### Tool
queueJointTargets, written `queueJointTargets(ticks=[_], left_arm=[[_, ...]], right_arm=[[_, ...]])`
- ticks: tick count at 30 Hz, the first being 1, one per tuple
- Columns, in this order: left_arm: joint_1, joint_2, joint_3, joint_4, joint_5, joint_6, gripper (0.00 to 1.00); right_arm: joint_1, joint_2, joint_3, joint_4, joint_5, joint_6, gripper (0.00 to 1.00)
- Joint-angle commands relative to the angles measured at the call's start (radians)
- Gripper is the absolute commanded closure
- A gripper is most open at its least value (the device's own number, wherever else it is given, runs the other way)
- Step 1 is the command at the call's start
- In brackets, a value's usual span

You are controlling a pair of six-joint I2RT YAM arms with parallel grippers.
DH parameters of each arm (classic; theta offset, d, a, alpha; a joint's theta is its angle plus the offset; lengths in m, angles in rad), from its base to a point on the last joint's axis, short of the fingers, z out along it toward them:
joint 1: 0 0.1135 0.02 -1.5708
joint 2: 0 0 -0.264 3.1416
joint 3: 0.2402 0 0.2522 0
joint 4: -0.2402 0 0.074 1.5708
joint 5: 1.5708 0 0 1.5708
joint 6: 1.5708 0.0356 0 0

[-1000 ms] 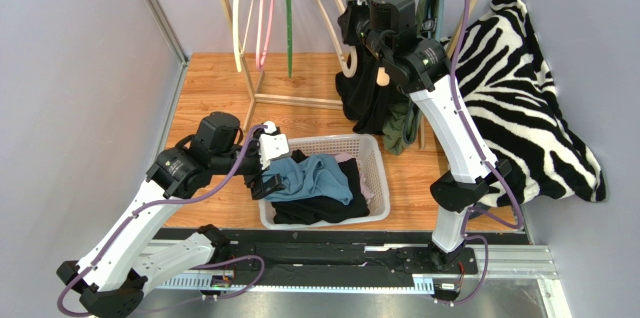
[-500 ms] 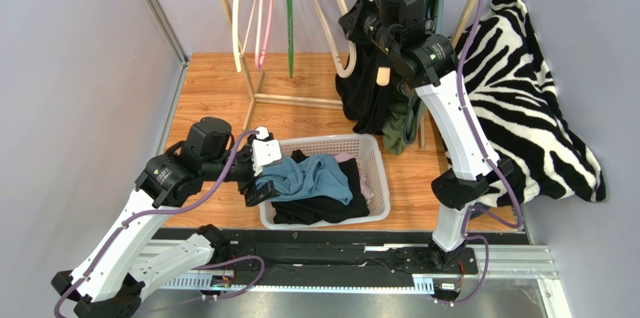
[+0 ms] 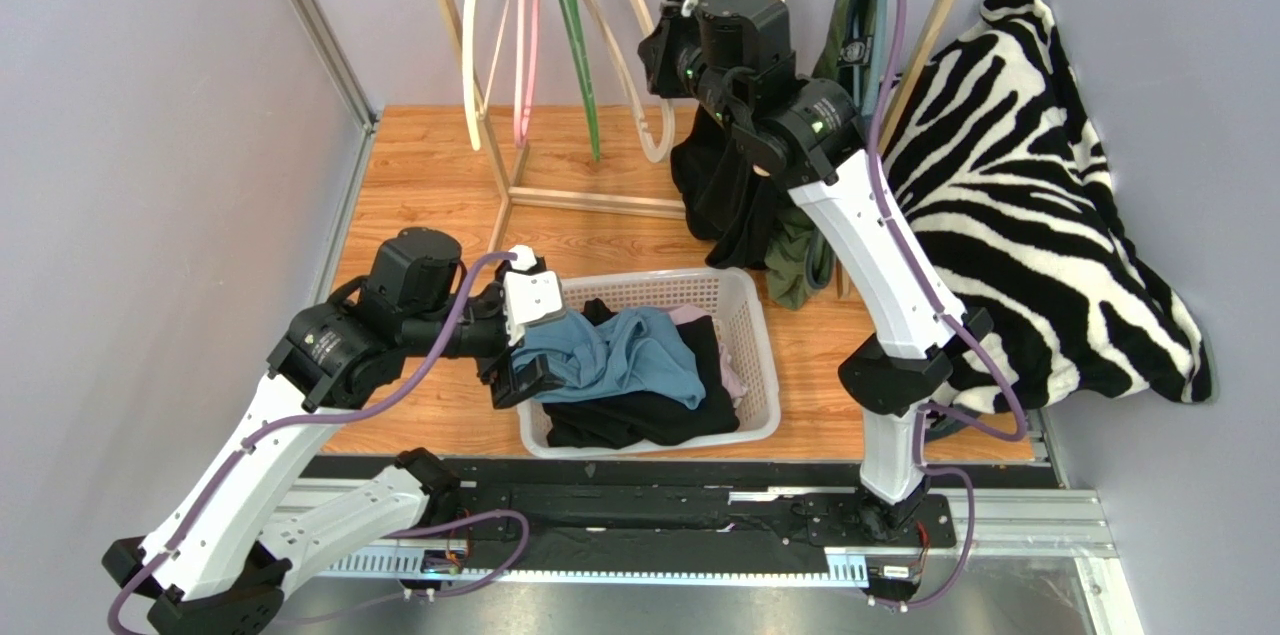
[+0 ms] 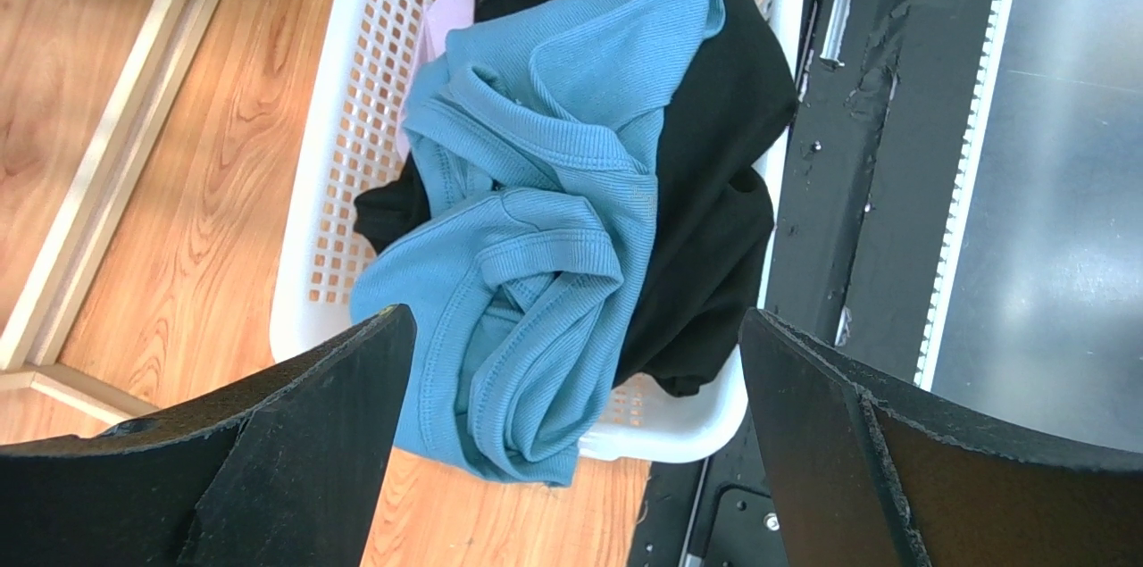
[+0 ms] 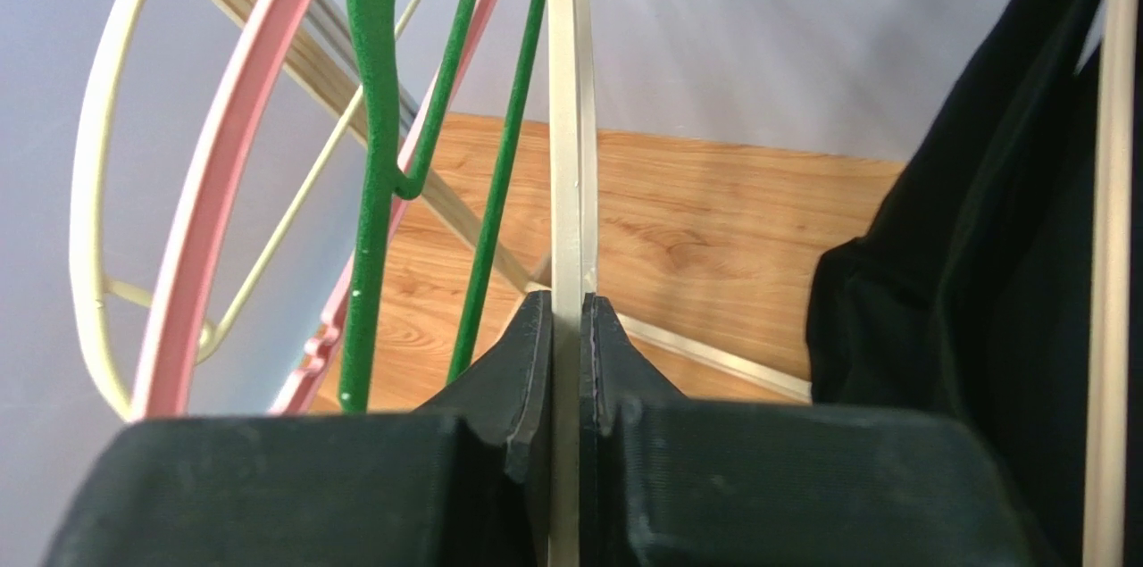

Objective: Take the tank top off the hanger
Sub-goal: Place the hanger at the clothesline, then pick up the hanger from the clothesline.

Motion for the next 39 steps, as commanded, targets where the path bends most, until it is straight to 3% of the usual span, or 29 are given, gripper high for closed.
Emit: queueJointTargets(ticks=[1, 5, 6, 9, 16, 25, 39], left_arm=[[-0.004, 0.009, 0.04, 0.016, 0.018, -0.018, 0.01], [-0.004, 0.015, 0.043, 0.019, 0.016, -0.023, 0.01], [-0.005, 0.02, 0.043, 0.021, 0.014, -0.024, 0.01], [-0.004, 0.023, 0.048, 0.022, 0.007, -0.029, 0.01], [-0.004, 0.027, 0.066, 0.016, 0.002, -0.037, 0.01], [-0.004, 0.029, 0.071, 0.01, -0.004, -0.037, 0.01], [-0.004, 0.018, 0.069, 0.004, -0.012, -0.037, 0.01]], right_arm=[[0.055, 0.031, 0.02, -0.046, 0.133, -0.1, 1.0], [0.067, 0.025, 0.013, -0.035, 0.159, -0.125, 0.96], [0.069, 0.019, 0.009, -0.035, 0.159, -0.122, 0.81], [0.065, -0.038, -0.022, -0.034, 0.149, -0.133, 0.59], [0.044, -0.248, -0.157, -0.032, 0.13, -0.159, 0.44], [0.012, -0.429, -0.347, -0.046, 0.184, -0.2, 0.36], [-0.051, -0.351, -0.385, -0.043, 0.279, -0.272, 0.42]])
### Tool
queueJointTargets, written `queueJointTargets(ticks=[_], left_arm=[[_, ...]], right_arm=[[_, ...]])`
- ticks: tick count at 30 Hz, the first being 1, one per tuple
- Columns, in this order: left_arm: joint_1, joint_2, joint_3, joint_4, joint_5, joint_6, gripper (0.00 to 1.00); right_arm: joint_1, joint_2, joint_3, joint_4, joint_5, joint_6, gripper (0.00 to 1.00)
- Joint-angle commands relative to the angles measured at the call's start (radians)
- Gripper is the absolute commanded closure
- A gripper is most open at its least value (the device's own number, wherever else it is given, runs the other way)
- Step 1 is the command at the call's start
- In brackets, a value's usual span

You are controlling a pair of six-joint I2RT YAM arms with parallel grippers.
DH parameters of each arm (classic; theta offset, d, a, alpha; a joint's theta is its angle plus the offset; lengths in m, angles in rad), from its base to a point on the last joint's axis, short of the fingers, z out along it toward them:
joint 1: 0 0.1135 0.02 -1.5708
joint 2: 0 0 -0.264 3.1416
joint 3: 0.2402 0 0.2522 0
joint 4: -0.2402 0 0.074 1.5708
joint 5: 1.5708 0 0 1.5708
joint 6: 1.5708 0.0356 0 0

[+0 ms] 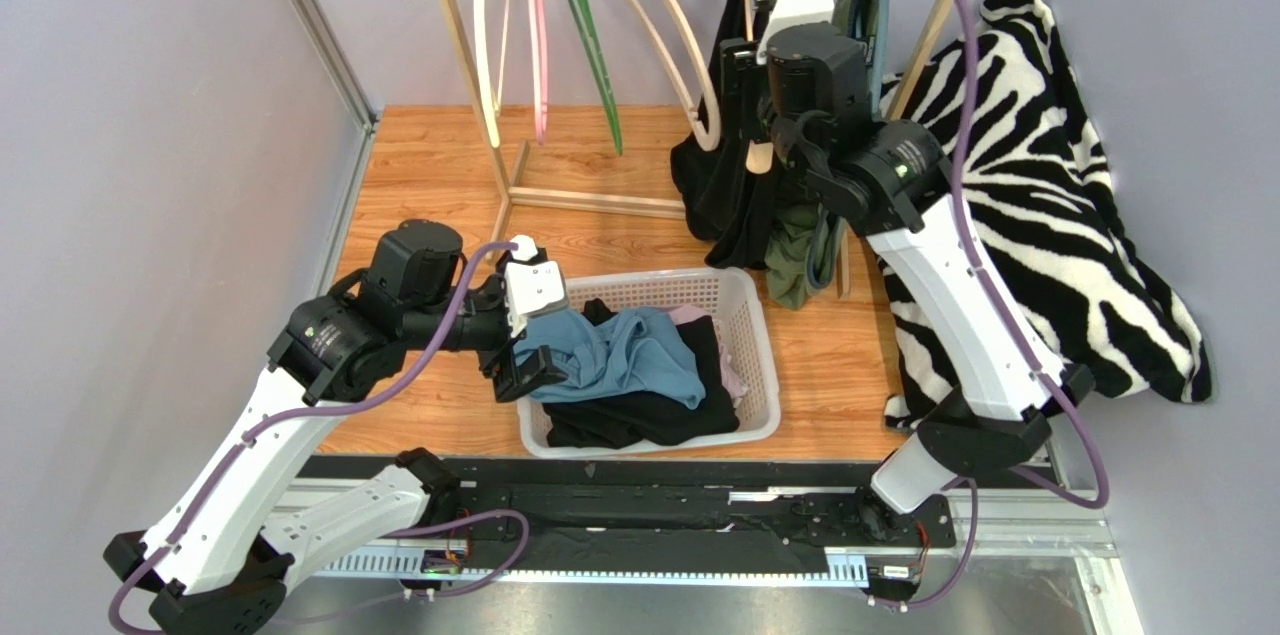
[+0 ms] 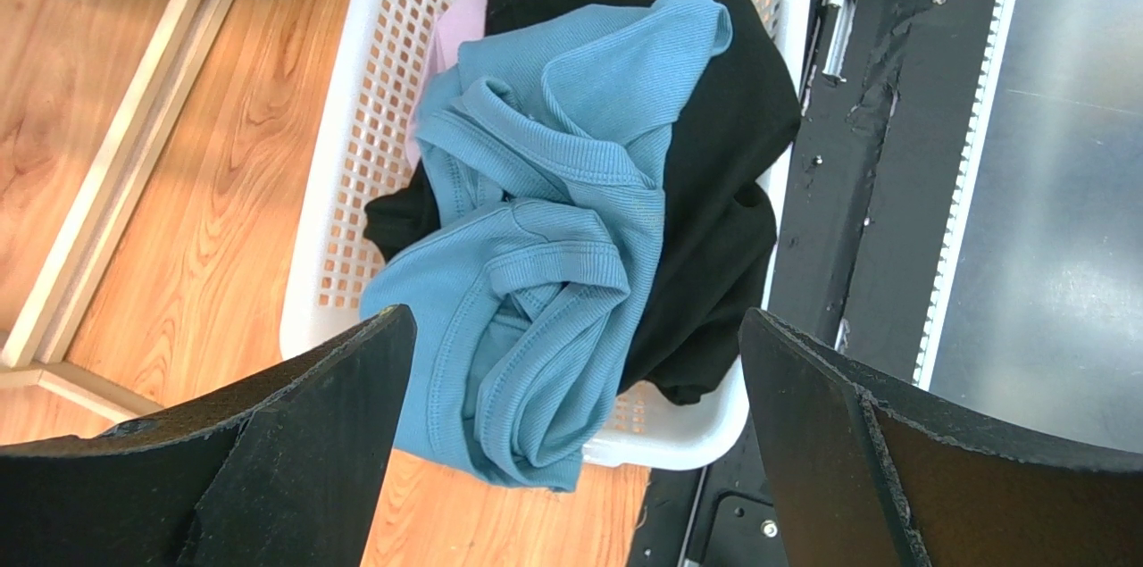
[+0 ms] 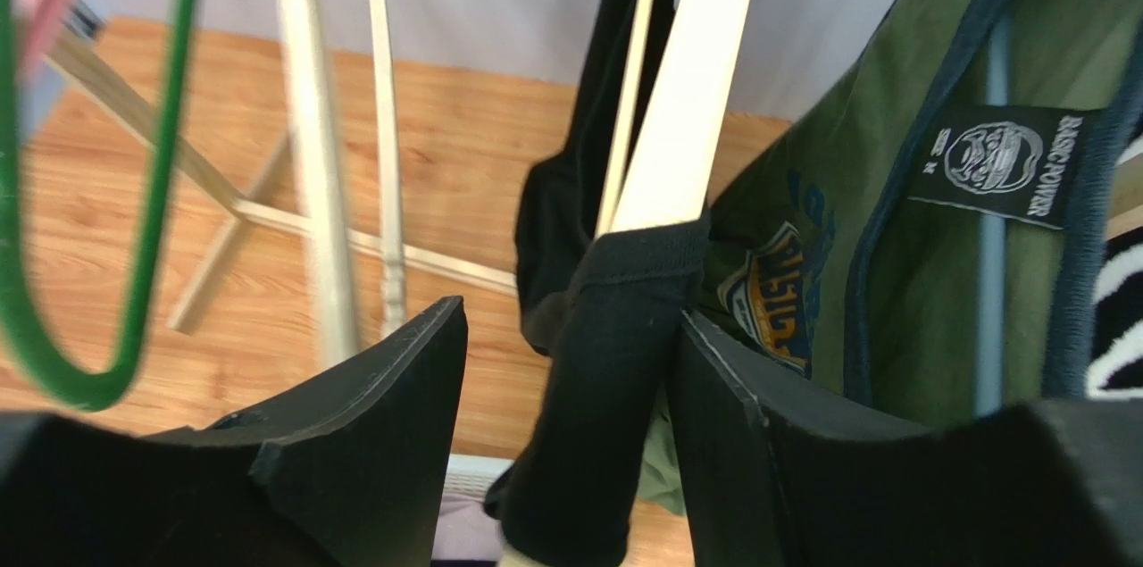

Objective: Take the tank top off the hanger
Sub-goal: Pick up the hanger from the clothesline.

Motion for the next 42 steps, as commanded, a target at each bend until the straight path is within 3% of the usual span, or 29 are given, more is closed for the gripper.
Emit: queueJointTargets(ticks=[1, 7, 10, 16, 17, 25, 30, 38, 42], left_arm=[[-0.004, -0.012, 0.03, 0.005, -0.009, -0.017, 0.01], [-0.002, -0.014, 0.024, 0.007, -0.01, -0.019, 0.01], [0.001, -0.015, 0.022, 0.005, -0.012, -0.019, 0.01], [0.007, -0.014, 0.025, 0.002, -0.009, -0.019, 0.01], [0.007, -0.014, 0.025, 0.004, -0.007, -0.019, 0.01], [0.008, -0.018, 0.016, 0.004, -0.01, -0.016, 0.01], [0.011, -0.029, 0.013, 0.002, -0.018, -0.014, 0.01], [0.01, -0.024, 0.014, 0.005, -0.013, -0.013, 0.01], [0.01, -0.024, 0.018, 0.005, -0.016, -0.014, 0.01]], right_arm=[[-0.024, -0.005, 0.015, 0.026, 0.057, -0.047, 0.42], [-0.025, -0.005, -0.039, 0.052, 0.125, -0.085, 0.47], [-0.039, -0.024, -0.077, 0.092, 0.131, -0.104, 0.55], [-0.082, -0.056, -0.131, 0.095, 0.075, -0.073, 0.89], [-0.094, -0.068, -0.139, 0.097, 0.067, -0.068, 1.0], [-0.126, -0.113, -0.162, 0.193, -0.036, -0.077, 1.0], [-0.128, -0.146, -0.151, 0.287, -0.007, -0.085, 1.0], [-0.126, -0.313, -0.336, 0.517, 0.013, -0.105, 1.0], [-0.128, -0.343, -0.416, 0.553, -0.008, -0.105, 1.0]])
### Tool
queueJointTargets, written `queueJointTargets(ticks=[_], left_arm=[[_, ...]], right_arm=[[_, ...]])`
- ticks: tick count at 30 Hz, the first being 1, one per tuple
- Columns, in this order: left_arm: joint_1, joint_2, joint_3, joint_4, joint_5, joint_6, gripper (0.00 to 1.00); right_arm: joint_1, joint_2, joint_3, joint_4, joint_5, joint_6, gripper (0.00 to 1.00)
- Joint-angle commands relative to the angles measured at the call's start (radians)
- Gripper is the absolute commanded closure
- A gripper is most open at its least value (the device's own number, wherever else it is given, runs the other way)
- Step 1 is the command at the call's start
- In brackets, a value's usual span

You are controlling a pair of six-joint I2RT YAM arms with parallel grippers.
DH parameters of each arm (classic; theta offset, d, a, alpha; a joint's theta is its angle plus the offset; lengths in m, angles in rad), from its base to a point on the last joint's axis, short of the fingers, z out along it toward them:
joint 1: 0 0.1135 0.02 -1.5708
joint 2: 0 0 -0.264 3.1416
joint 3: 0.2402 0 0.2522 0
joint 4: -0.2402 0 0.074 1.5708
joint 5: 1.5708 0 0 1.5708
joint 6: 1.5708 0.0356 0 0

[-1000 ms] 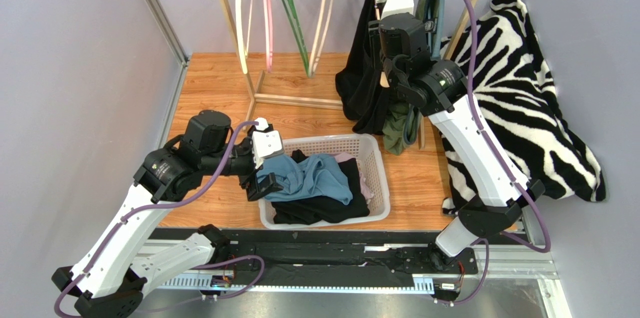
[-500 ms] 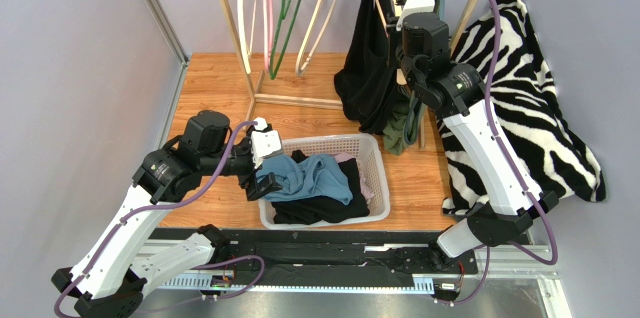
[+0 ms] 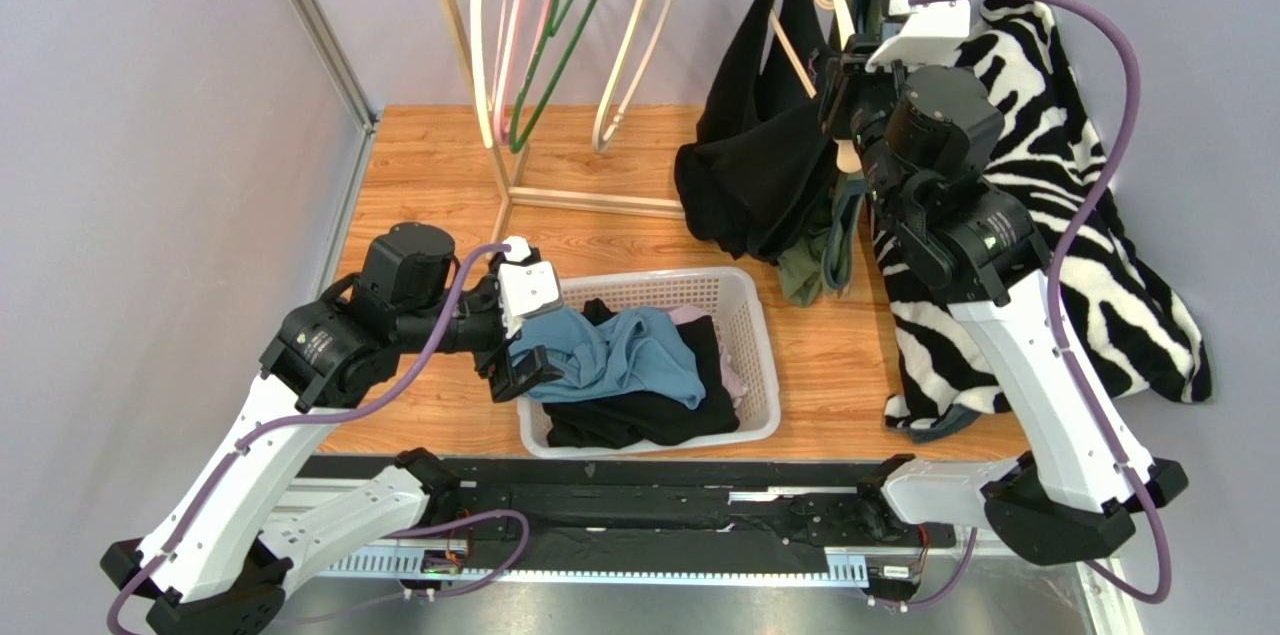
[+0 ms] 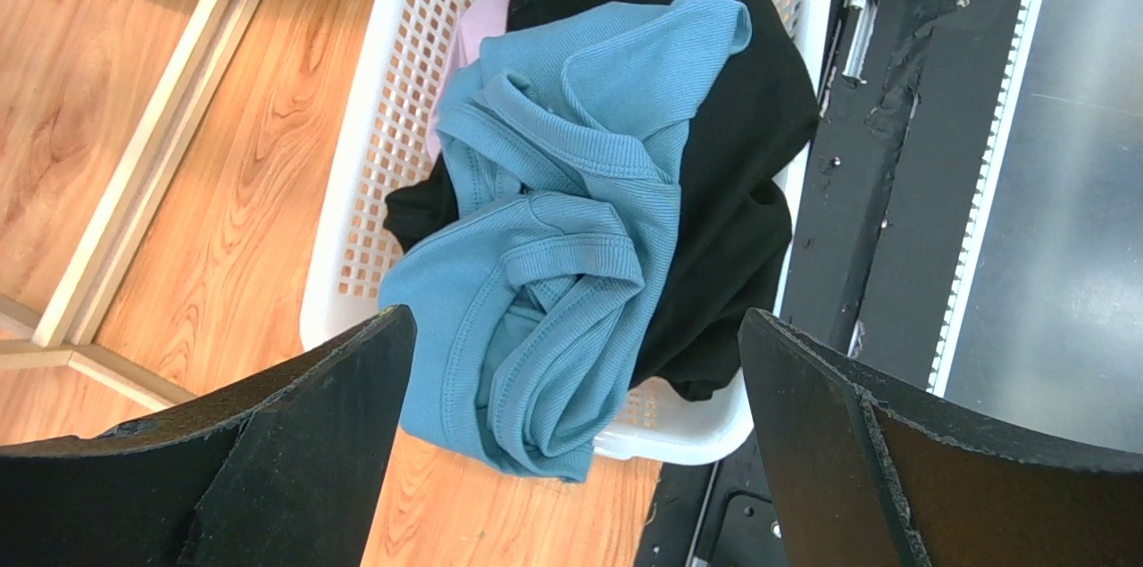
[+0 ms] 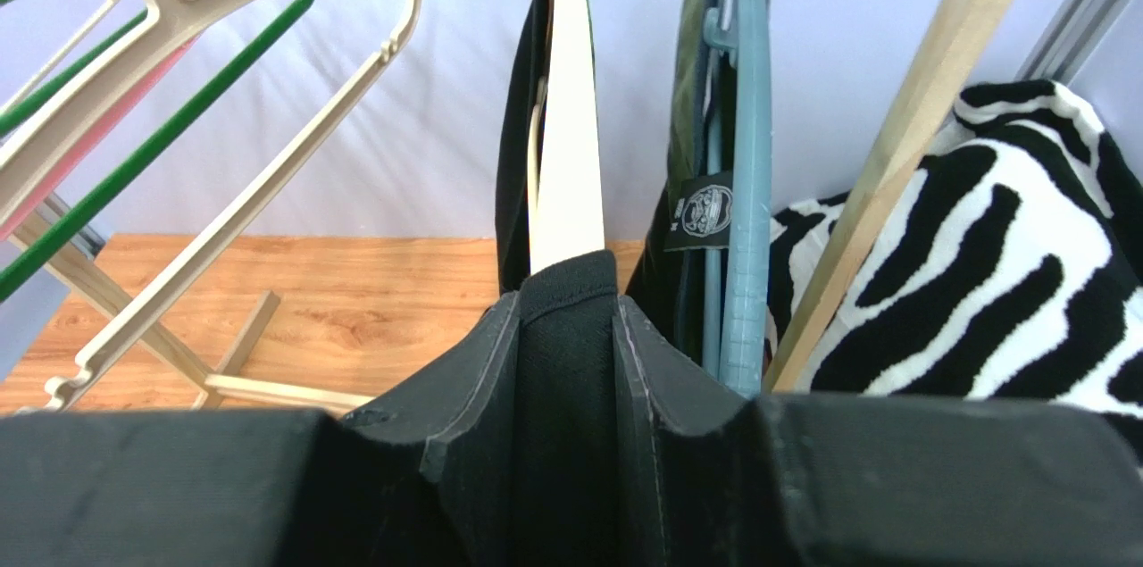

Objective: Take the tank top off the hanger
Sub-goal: Pick up the hanger from the clothesline.

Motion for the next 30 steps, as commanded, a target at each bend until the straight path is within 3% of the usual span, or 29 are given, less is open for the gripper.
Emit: queueJointTargets(ticks=[1, 4, 8, 10, 11, 14, 18, 22, 25, 26, 28, 30], left_arm=[[0.005, -0.003, 0.019, 0.003, 0.01, -0.014, 0.01], [0.004, -0.005, 0.019, 0.0, 0.005, -0.011, 0.01], [0.005, -0.002, 0.019, 0.0, 0.007, -0.011, 0.01], [0.005, -0.002, 0.021, 0.001, 0.01, -0.01, 0.01], [0.005, 0.0, 0.022, 0.001, 0.013, -0.011, 0.01], [0.005, -0.002, 0.024, 0.001, 0.012, -0.013, 0.01], [0.005, -0.012, 0.016, -0.002, 0.01, -0.011, 0.01], [0.005, -0.02, 0.009, 0.001, 0.01, -0.011, 0.01], [0.005, -0.026, 0.004, 0.0, 0.01, -0.011, 0.01], [0.005, -0.028, 0.004, 0.0, 0.01, -0.011, 0.01], [0.005, -0.032, -0.002, 0.0, 0.012, -0.011, 0.01], [0.005, -0.032, -0.01, 0.003, 0.01, -0.011, 0.01]], right_arm=[[-0.002, -0.033, -0.046, 0.16, -0.011, 0.0, 1.0], [-0.004, -0.011, -0.037, 0.089, -0.06, 0.046, 1.0], [-0.004, 0.124, 0.16, -0.238, -0.112, 0.112, 1.0], [-0.002, 0.203, 0.272, -0.337, -0.149, 0.134, 0.88], [-0.002, 0.222, 0.297, -0.407, -0.162, 0.16, 0.76], [-0.002, 0.263, 0.339, -0.475, -0.195, 0.196, 0.53], [-0.004, 0.276, 0.317, -0.492, -0.207, 0.209, 0.43], [-0.004, 0.302, 0.317, -0.525, -0.204, 0.207, 0.39], [-0.005, 0.3, 0.316, -0.516, -0.189, 0.204, 0.56], [-0.004, 0.297, 0.316, -0.5, -0.186, 0.204, 0.75], [-0.002, 0.287, 0.317, -0.473, -0.169, 0.194, 0.97], [-0.002, 0.268, 0.308, -0.44, -0.152, 0.177, 1.0]])
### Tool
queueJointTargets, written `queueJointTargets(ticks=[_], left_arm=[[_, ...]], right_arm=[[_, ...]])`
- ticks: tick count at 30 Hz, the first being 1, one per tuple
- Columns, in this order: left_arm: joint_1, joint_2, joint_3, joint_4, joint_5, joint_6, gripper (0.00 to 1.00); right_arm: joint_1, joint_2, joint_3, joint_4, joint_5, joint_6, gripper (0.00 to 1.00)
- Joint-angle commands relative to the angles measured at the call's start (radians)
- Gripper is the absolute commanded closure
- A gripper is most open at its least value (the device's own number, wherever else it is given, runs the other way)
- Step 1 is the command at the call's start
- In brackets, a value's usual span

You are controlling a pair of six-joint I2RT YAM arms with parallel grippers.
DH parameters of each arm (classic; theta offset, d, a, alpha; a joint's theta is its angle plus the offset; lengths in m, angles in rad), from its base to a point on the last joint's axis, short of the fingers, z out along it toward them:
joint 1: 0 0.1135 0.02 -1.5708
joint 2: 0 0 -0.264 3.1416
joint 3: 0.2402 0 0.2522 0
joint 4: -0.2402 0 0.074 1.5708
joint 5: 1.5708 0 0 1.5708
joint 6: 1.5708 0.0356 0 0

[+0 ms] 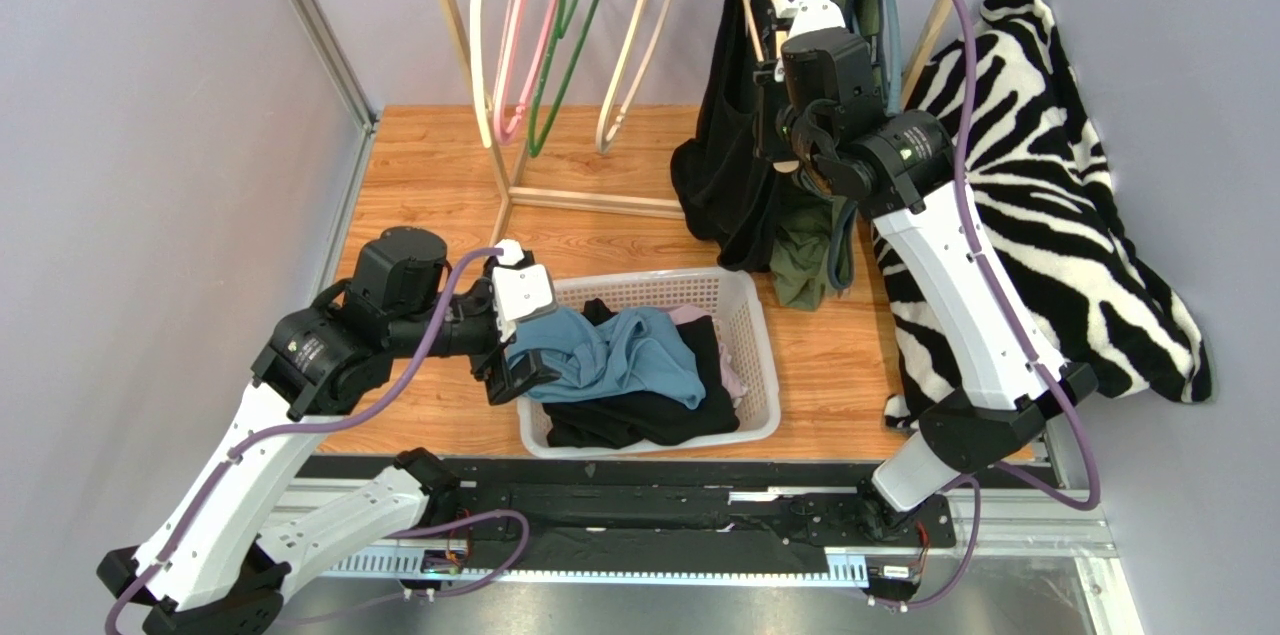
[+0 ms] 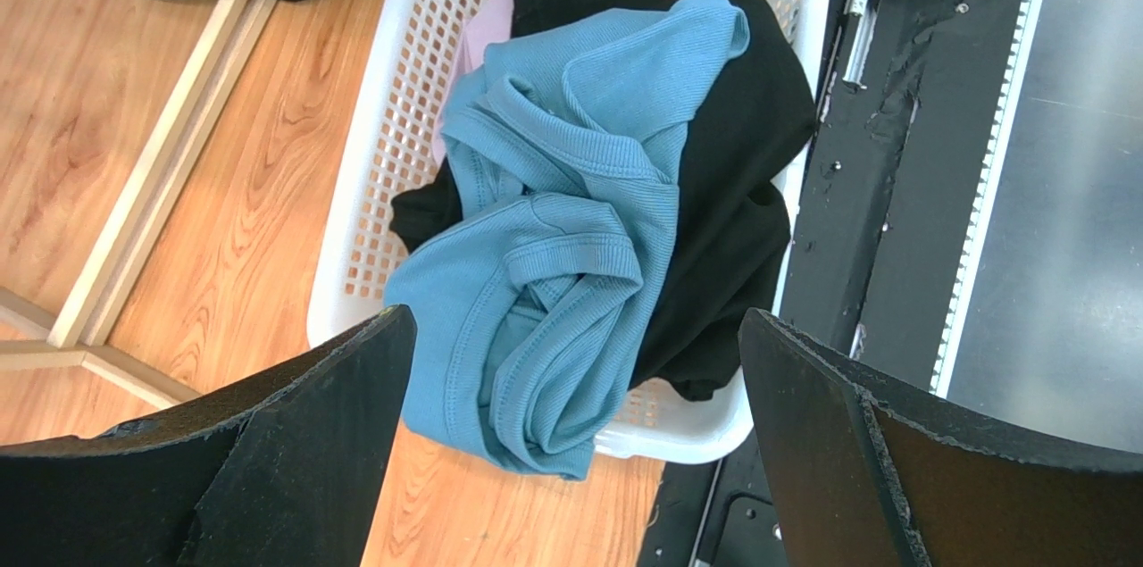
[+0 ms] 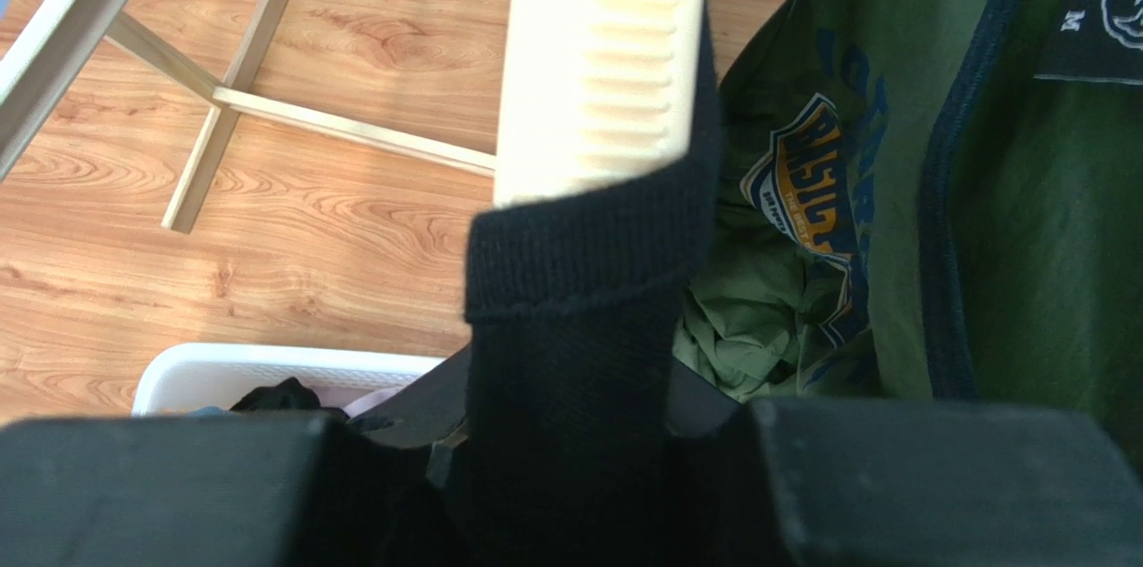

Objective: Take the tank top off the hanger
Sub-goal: Pick up the hanger from the clothesline.

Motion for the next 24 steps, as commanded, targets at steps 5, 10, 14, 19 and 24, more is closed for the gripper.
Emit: queueJointTargets(ticks=[5, 10, 14, 19, 24], left_arm=[[0.006, -0.013, -0.011, 0.003, 0.013, -0.013, 0.01], [0.009, -0.011, -0.008, 0.003, 0.013, -0.014, 0.01], [0.01, -0.013, -0.008, 0.003, 0.012, -0.013, 0.01], [0.012, -0.016, -0.013, 0.003, 0.01, -0.011, 0.01], [0.01, -0.015, -0.011, 0.005, 0.009, -0.01, 0.01]], right_arm=[[0.003, -0.108, -0.077, 0.276, 0.054, -0.091, 1.0], [0.004, -0.219, -0.287, 0.564, 0.074, -0.125, 1.0], [0.003, -0.257, -0.37, 0.695, 0.071, -0.144, 1.0], [0.004, -0.274, -0.385, 0.67, 0.047, -0.142, 1.0], [0.007, -0.343, -0.439, 0.542, -0.011, -0.127, 1.0]])
